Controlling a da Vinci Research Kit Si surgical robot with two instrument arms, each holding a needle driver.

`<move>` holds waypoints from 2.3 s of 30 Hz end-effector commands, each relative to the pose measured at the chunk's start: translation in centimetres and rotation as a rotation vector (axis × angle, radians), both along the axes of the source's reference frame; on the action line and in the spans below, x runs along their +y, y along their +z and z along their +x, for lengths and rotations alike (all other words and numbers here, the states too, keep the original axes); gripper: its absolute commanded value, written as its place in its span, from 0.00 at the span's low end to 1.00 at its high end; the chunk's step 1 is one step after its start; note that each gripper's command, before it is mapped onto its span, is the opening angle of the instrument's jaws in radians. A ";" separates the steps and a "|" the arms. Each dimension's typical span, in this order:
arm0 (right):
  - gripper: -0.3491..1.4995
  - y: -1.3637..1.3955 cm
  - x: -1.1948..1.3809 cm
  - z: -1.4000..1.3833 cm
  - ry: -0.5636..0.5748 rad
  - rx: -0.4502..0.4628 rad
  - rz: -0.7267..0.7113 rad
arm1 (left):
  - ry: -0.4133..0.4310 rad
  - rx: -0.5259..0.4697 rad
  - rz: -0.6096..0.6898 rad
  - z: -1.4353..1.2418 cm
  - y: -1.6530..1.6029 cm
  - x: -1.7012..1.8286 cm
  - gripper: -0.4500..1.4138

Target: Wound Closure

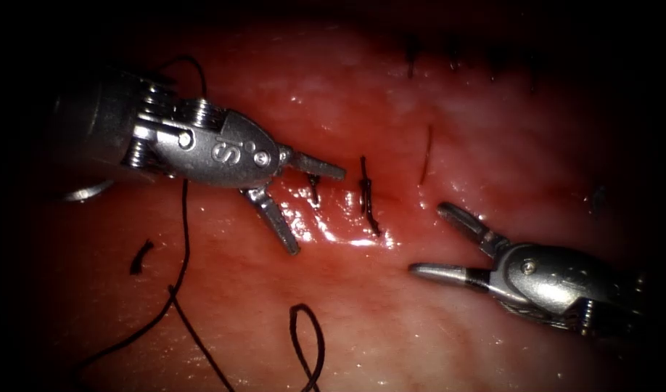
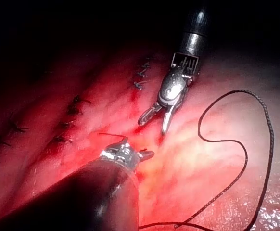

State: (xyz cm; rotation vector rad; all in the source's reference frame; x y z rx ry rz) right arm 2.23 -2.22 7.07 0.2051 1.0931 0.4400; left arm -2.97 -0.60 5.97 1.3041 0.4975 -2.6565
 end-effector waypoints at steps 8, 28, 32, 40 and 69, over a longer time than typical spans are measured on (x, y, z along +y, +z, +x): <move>0.86 0.03 0.01 0.06 -0.008 0.001 -0.013 | -0.124 0.040 -0.242 -0.33 0.18 -0.21 0.39; 0.83 0.03 0.03 0.04 -0.017 0.000 -0.028 | -0.294 0.063 -0.404 -0.51 0.61 -0.64 0.15; 0.83 0.03 0.03 0.03 -0.017 0.000 -0.028 | -0.310 0.079 -0.409 -0.48 0.63 -0.60 0.07; 0.82 0.04 0.02 0.04 -0.027 -0.002 -0.049 | -0.371 0.087 -0.407 -0.39 0.56 -0.51 0.00; 0.80 0.44 0.45 0.79 -0.236 0.213 -0.665 | -0.346 -0.280 -0.070 -0.20 0.34 -0.39 0.00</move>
